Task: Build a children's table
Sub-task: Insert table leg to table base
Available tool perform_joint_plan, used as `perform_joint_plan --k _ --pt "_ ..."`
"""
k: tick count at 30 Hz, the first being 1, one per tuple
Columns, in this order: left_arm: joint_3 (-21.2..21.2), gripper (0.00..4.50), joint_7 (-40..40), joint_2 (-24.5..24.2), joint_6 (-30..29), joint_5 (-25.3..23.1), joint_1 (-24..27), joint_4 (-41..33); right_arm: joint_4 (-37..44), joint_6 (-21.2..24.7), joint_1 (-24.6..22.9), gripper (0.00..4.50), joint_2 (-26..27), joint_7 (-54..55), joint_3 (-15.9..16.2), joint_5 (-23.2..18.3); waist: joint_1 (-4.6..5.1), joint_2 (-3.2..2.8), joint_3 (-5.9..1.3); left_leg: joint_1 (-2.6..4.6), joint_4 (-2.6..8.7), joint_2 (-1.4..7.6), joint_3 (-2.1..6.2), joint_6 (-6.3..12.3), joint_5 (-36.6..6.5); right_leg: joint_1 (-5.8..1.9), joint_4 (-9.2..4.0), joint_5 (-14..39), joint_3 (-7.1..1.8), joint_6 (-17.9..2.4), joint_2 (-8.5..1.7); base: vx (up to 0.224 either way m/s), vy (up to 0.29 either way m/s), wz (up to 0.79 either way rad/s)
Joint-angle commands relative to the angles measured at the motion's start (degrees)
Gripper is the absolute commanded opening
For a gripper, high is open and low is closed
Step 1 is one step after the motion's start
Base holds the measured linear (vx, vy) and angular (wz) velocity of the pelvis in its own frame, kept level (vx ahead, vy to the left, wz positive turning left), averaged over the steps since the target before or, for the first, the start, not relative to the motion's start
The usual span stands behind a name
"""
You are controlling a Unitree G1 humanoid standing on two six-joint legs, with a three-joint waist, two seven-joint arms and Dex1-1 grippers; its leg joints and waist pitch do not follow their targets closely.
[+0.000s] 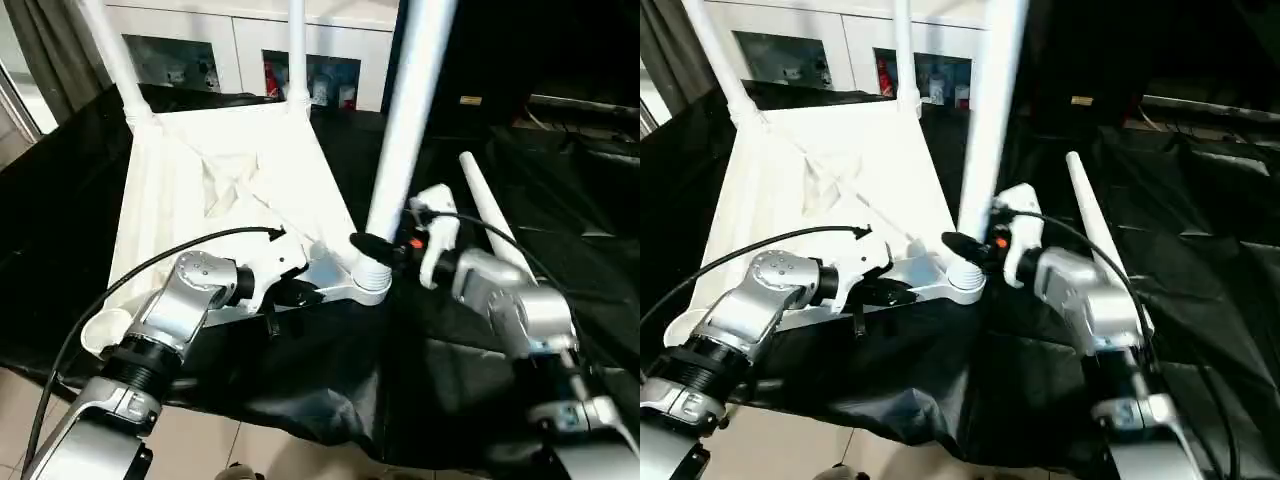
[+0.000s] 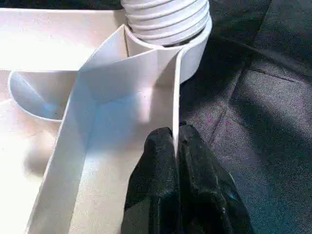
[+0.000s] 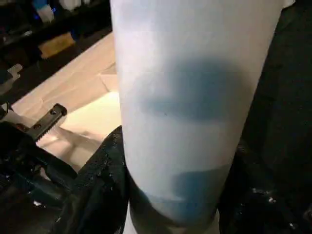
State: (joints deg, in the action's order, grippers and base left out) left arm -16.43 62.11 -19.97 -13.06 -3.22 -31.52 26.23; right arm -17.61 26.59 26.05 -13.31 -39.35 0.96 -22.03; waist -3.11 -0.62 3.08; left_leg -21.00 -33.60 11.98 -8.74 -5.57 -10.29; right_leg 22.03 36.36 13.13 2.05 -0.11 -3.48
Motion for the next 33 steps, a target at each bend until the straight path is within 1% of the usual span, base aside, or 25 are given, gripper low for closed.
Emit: perform_joint_plan --k 1,2,3,4,7,8,9,10,11,12,13,14,15,16,18,22,24,25,26,27,29,30,31,32,33 --pt "1.0 0.00 -0.5 0.0 0.5 1.6 0.9 0.3 -1.4 -0.4 -2.9 1.90 0.1 0.2 -0.6 0.6 -0.74 0.57 -4.22 0.09 2.99 0.43 -0.71 3.42 -2.9 -3.47 -3.38 -7.3 -2.05 -14.8 -3.52 0.000 0.000 0.00" --pt "1.0 0.00 -0.5 0.0 0.6 1.6 0.9 0.4 -2.1 -1.6 -4.5 1.90 0.8 0.1 -1.4 0.2 -0.74 0.60 -4.22 0.02 3.02 0.41 -0.66 3.46 -2.7 -3.54 -3.33 -7.4 -2.02 -14.8 -3.51 0.000 0.000 0.00" --pt "1.0 0.00 -0.4 -0.1 0.7 1.6 0.9 0.4 -2.6 -2.4 -5.1 1.90 1.1 0.2 -1.6 0.2 -0.78 0.49 -4.14 0.13 3.09 0.49 -0.66 3.52 -3.1 -3.33 -3.41 -6.9 -1.97 -14.9 -3.51 0.000 0.000 0.00" --pt "1.0 0.00 -0.4 -0.1 0.7 1.6 0.8 0.5 -3.1 -3.2 -5.6 1.90 1.4 0.5 -1.9 0.3 -0.78 0.25 -4.14 0.19 3.11 0.49 -0.66 3.28 -3.7 -3.30 -3.56 -6.2 -1.93 -14.9 -3.48 0.000 0.000 0.00" --pt "0.9 0.00 -0.4 0.0 0.8 1.6 0.5 0.9 -4.2 -6.7 -7.4 1.90 2.8 1.7 -2.6 0.4 -0.73 0.08 -4.10 0.18 3.21 0.50 -0.60 2.79 -4.6 -3.29 -3.64 -5.1 -1.92 -14.9 -3.52 0.000 0.000 0.00" --pt "0.9 0.00 -0.4 0.0 0.8 1.6 0.5 0.9 -4.2 -6.7 -7.4 1.90 2.8 1.7 -2.6 0.4 -0.72 0.16 -4.06 0.15 3.24 0.51 -0.58 2.67 -4.8 -3.30 -3.66 -4.9 -1.93 -14.9 -3.56 0.000 0.000 0.00" --pt "0.9 0.00 -0.4 -0.1 0.9 1.6 0.3 1.2 -4.4 -9.1 -8.4 1.90 3.3 2.1 -2.3 1.1 -0.66 -0.09 -4.08 0.23 3.28 0.51 -0.57 2.51 -5.3 -3.25 -3.75 -4.5 -1.93 -14.8 -3.51 0.000 0.000 0.00" --pt "0.9 0.00 -0.4 -0.1 0.9 1.6 0.2 1.2 -4.5 -9.6 -8.6 1.90 3.3 2.1 -2.2 1.3 -0.67 -0.15 -4.06 0.18 3.27 0.50 -0.53 2.40 -5.4 -3.29 -3.72 -4.5 -1.92 -14.8 -3.53 0.000 0.000 0.00" --pt "0.9 0.00 -0.4 -0.1 1.0 1.6 0.0 1.5 -4.5 -12.2 -9.7 1.90 3.8 2.1 -1.9 2.3 -0.64 -0.10 -4.05 0.21 3.30 0.48 -0.54 2.39 -5.4 -3.29 -3.76 -4.5 -1.93 -14.7 -3.45 0.000 0.000 0.00" --pt "0.9 0.00 -0.4 -0.1 1.1 1.5 -0.1 1.6 -4.5 -12.8 -9.9 1.90 3.9 2.1 -1.8 2.5 -0.66 -0.24 -4.07 0.21 3.26 0.49 -0.56 2.41 -5.5 -3.20 -3.80 -4.5 -1.94 -14.7 -3.50 0.000 0.000 0.00" --pt "0.9 0.00 -0.5 -0.1 1.2 1.5 -0.4 2.0 -4.6 -15.2 -10.6 1.90 4.4 2.5 -2.0 3.2 -0.68 -0.26 -4.11 0.20 3.33 0.47 -0.48 2.37 -5.5 -3.31 -3.77 -4.6 -1.91 -14.6 -3.47 0.000 0.000 0.00" --pt "0.9 0.00 -0.5 -0.1 1.2 1.5 -0.4 2.0 -4.7 -15.3 -10.6 1.90 4.4 2.6 -2.0 3.3 -0.68 -0.21 -4.13 0.24 3.29 0.48 -0.53 2.46 -5.6 -3.22 -3.79 -4.7 -1.92 -14.6 -3.44 0.000 0.000 0.00" --pt "1.0 0.00 -0.6 -0.1 1.3 1.5 -0.6 2.4 -5.0 -18.5 -11.3 1.90 4.4 3.0 -1.8 4.6 -0.66 -0.31 -4.11 0.19 3.35 0.49 -0.49 2.46 -5.8 -3.22 -3.80 -4.5 -1.89 -14.6 -3.46 0.000 0.000 0.00" --pt "1.0 0.00 -0.6 -0.1 1.4 1.5 -0.7 2.5 -5.3 -19.7 -11.5 1.89 4.3 2.9 -1.6 5.1 -0.64 -0.25 -4.10 0.18 3.35 0.48 -0.50 2.34 -6.2 -3.24 -3.87 -4.0 -1.87 -14.6 -3.50 0.000 0.000 0.00" --pt "1.0 0.00 -0.7 -0.1 1.5 1.4 -0.8 2.8 -5.4 -21.0 -11.8 1.89 3.7 2.5 -0.4 6.6 -0.63 -0.35 -4.07 0.20 3.40 0.48 -0.47 2.28 -6.4 -3.22 -3.91 -3.5 -1.87 -14.4 -3.41 0.000 0.000 0.00" --pt "0.8 0.00 -0.6 -0.2 1.7 1.2 -0.6 2.8 -5.1 -21.5 -11.4 1.89 1.5 0.3 3.4 9.3 -0.61 -0.28 -4.13 0.14 3.37 0.42 -0.43 2.70 -5.8 -3.38 -3.89 -4.1 -1.88 -14.1 -3.38 0.000 0.000 0.00" --pt "0.5 0.00 -0.2 -0.5 2.1 1.1 -0.3 2.4 -4.8 -20.6 -10.8 1.89 0.6 -0.8 4.8 10.2 -0.57 -0.22 -4.04 0.04 3.36 0.38 -0.42 2.82 -6.0 -3.40 -3.93 -4.0 -1.87 -13.9 -3.29 0.000 0.000 0.00" --pt "0.3 0.00 0.4 -0.7 2.9 1.1 0.1 2.0 -4.8 -19.1 -10.2 1.89 0.2 -1.8 5.6 10.3 -0.48 -0.27 -4.05 0.13 3.38 0.35 -0.49 2.81 -6.4 -3.38 -4.05 -3.4 -1.90 -13.9 -3.33 0.000 0.000 0.00" --pt "0.2 0.00 0.6 -0.7 3.1 1.1 0.2 1.9 -4.9 -18.6 -9.8 1.89 0.0 -2.2 5.8 10.4 -0.38 0.48 -4.01 0.06 3.41 0.39 -0.53 3.00 -6.6 -3.41 -4.12 -2.9 -1.90 -13.8 -3.33 0.000 0.000 0.00" --pt "0.1 0.00 0.8 -0.8 3.2 1.2 0.3 1.7 -5.2 -18.6 -9.4 1.89 -0.1 -2.4 5.9 10.4 -0.49 0.01 -4.01 0.16 3.46 0.47 -0.47 3.07 -6.8 -3.25 -4.09 -1.8 -1.92 -13.7 -3.43 0.000 0.000 0.00" --pt "-0.1 0.00 1.7 -1.0 3.8 1.4 0.7 1.2 -5.9 -18.2 -8.4 1.89 -0.3 -3.2 6.0 10.3 -0.42 0.03 -4.03 0.13 3.46 0.51 -0.47 3.06 -6.8 -3.23 -4.09 -1.8 -1.93 -13.8 -3.43 0.000 0.000 0.00" --pt "-0.2 0.00 2.8 -1.3 4.3 1.8 1.0 0.6 -6.5 -17.9 -7.4 1.89 -0.5 -4.0 6.3 10.3 -0.40 0.42 -4.09 0.03 3.46 0.50 -0.45 3.27 -6.3 -3.33 -3.94 -2.2 -1.92 -14.0 -3.44 0.000 0.000 0.00" --pt "-0.3 0.00 3.0 -1.4 4.3 1.9 1.0 0.5 -6.6 -17.8 -7.3 1.89 -0.5 -4.2 6.3 10.2 -0.26 0.27 -4.06 0.03 3.47 0.49 -0.45 3.39 -6.1 -3.27 -3.97 -2.4 -1.88 -14.0 -3.42 0.000 0.000 0.00" --pt "-0.5 0.00 4.4 -1.7 4.7 2.4 1.3 -0.4 -7.2 -16.6 -6.2 1.89 -0.9 -5.6 6.7 9.4 -0.17 0.84 -4.05 0.05 3.45 0.52 -0.56 3.60 -6.1 -3.27 -4.05 -2.5 -1.88 -14.0 -3.39 0.000 0.000 0.00" --pt "-0.7 0.00 5.5 -2.0 5.0 2.7 1.4 -0.9 -7.7 -15.5 -5.4 1.89 -1.1 -6.8 6.9 8.6 -0.18 0.66 -4.08 0.05 3.50 0.52 -0.43 3.75 -6.0 -3.35 -3.88 -2.1 -1.83 -14.2 -3.49 0.000 0.000 0.00"
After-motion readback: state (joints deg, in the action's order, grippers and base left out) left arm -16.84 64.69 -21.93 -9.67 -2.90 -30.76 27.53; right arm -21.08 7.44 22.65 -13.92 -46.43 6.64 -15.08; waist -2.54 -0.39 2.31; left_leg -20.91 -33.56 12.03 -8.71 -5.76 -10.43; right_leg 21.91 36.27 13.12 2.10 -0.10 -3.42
